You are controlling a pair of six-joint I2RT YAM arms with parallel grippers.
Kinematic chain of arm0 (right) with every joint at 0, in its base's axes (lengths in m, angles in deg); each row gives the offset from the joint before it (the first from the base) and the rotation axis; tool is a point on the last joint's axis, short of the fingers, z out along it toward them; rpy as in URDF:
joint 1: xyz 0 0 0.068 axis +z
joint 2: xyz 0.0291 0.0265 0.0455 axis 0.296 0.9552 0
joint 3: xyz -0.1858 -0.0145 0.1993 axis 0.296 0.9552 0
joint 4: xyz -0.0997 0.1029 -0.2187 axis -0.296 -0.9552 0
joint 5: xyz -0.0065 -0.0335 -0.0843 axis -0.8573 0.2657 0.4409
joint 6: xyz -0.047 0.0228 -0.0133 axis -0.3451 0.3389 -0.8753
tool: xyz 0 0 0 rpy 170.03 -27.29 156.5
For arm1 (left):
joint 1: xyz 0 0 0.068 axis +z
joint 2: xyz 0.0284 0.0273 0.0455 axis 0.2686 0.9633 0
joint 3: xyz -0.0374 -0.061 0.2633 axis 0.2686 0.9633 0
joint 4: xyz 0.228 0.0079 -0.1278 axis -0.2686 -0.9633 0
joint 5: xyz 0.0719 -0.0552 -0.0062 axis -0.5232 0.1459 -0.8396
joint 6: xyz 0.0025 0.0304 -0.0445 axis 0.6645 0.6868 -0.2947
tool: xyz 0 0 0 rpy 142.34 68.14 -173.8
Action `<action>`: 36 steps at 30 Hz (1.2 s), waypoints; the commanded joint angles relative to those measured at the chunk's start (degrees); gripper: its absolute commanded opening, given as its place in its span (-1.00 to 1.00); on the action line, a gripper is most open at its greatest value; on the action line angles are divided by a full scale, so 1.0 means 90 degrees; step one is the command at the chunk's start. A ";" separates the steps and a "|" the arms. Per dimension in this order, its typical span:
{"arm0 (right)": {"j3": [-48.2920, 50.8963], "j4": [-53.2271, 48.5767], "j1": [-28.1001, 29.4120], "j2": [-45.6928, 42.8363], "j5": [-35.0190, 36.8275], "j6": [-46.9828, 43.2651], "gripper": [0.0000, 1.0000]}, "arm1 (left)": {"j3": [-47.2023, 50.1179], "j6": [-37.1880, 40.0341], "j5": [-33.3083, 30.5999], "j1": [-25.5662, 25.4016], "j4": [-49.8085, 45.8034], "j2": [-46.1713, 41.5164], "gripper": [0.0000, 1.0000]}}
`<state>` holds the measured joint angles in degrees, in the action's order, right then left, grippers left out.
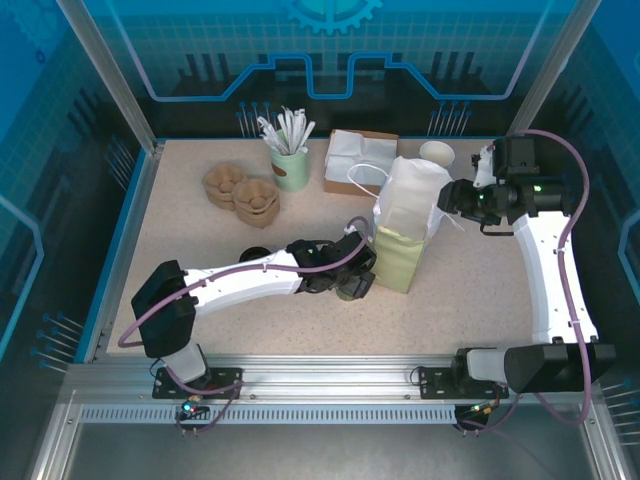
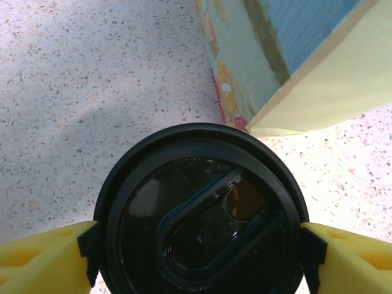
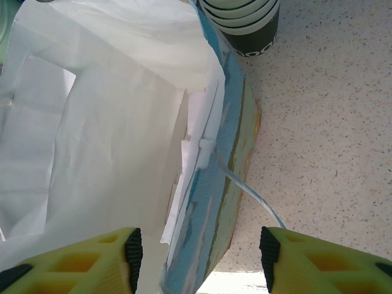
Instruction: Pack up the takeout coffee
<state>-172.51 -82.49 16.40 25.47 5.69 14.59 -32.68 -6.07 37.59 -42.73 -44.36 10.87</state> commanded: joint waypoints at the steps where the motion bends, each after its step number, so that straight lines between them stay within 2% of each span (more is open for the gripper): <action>1: -0.0040 -0.0066 -0.0106 -0.0190 -0.0185 -0.0114 0.11 | -0.0193 0.0068 -0.0261 -0.0045 -0.0199 0.0127 0.63; 7: -0.0014 -0.0060 -0.0123 -0.0185 -0.0215 -0.0148 0.11 | -0.0178 0.0063 -0.0371 -0.0045 -0.0288 0.0126 0.54; 15: -0.0005 -0.0054 -0.0121 -0.0199 -0.0259 -0.0158 0.10 | -0.0049 0.0019 -0.0686 0.0116 -0.0516 -0.0085 0.53; 36: 0.0125 -0.0039 -0.0132 -0.0366 -0.0401 -0.0114 0.11 | 0.1397 -0.0030 -0.0660 0.1730 -0.0409 -0.1370 0.55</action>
<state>-171.53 -82.45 16.29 23.44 3.30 13.91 -21.91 -6.12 32.78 -28.76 -46.87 0.44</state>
